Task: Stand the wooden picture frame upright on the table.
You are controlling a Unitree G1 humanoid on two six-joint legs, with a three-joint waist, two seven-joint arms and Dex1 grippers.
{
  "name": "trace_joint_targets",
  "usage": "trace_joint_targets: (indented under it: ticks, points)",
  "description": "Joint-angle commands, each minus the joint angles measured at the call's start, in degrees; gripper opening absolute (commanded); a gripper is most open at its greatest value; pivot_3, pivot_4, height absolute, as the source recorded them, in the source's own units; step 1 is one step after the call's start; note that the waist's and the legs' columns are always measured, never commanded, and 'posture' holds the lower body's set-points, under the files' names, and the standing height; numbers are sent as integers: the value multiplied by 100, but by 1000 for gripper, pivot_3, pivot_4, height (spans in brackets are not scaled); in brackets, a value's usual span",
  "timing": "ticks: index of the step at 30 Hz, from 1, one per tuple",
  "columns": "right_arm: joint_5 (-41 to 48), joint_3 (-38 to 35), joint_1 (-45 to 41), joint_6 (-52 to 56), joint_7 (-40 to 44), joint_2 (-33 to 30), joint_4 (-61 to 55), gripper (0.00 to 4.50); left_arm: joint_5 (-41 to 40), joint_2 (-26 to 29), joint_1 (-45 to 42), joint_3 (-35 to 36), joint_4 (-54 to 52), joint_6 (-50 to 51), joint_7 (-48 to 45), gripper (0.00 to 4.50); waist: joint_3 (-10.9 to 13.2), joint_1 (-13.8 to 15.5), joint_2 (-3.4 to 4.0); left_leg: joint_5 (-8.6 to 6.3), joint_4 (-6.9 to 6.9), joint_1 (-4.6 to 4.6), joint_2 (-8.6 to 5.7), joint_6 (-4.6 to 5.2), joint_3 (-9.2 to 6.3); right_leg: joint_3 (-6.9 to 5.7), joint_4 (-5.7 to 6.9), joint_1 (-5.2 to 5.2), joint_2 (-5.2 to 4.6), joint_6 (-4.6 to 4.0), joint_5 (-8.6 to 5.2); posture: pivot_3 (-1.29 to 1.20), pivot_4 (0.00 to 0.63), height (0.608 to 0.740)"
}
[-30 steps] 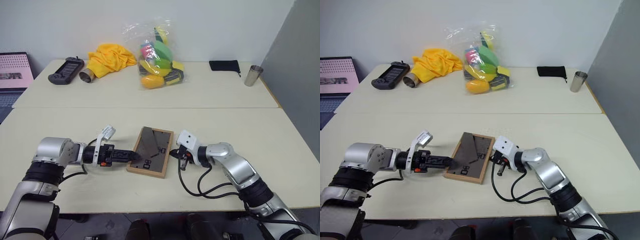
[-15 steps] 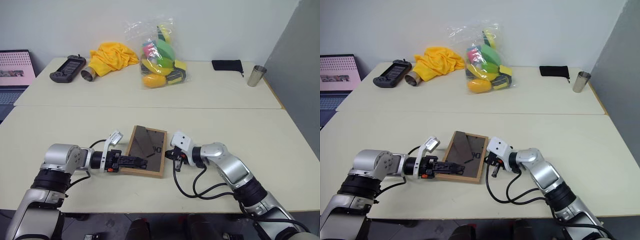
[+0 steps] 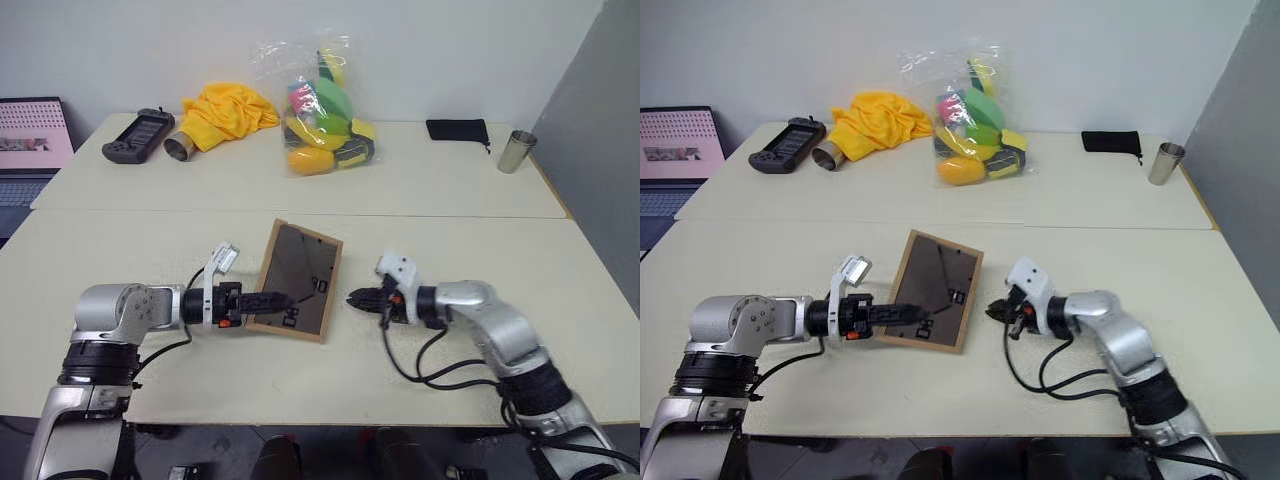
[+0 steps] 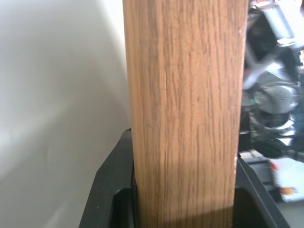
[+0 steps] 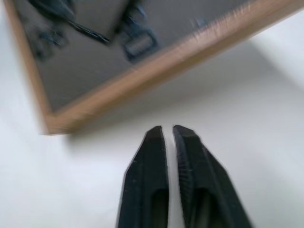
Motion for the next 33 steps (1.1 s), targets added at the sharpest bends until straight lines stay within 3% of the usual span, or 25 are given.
trace_joint_targets:
  ticks: [1,6,15,21,27,33]
  points:
    - [982,-506,-368,672,55,207,-576,1368,-289,-171,-92,483,-432,-34,370,1272,0,-36,0,0,0,0,0,0,-3,-2,0,0,0,0,0,0,150,740]
    - [1086,-445,-942,819,-515,916,-37,2523,-514,-367,-116,618,-656,129,633,1272,0,-105,0,0,-2,4,2,1,-7,-1,4,-2,5,0,0,0,150,740]
    - [468,27,-1561,-21,-898,1398,1139,4409,-788,-435,-228,686,-839,252,843,1272,0,-92,0,0,-1,-6,1,-1,-4,-3,0,-8,1,0,1,0,150,740]
    - [1202,-19,-1559,297,-478,1596,633,4493,-885,-466,-210,765,-829,290,1011,1272,1,-67,0,1,-3,-7,1,-1,-4,-7,0,-8,-2,-1,1,0,150,740]
    - [2056,-262,-1306,1104,45,974,-55,4493,-996,-375,-118,839,-843,394,1052,1272,1,-37,1,1,-3,-8,1,-1,-6,-10,-1,-7,-2,-1,0,0,150,740]
    - [2251,-399,-1097,1312,204,332,-201,4493,-1285,-282,-166,1061,-692,777,1062,1272,1,-43,0,1,-3,-8,1,-1,-6,-10,-1,-7,-2,0,0,0,150,740]
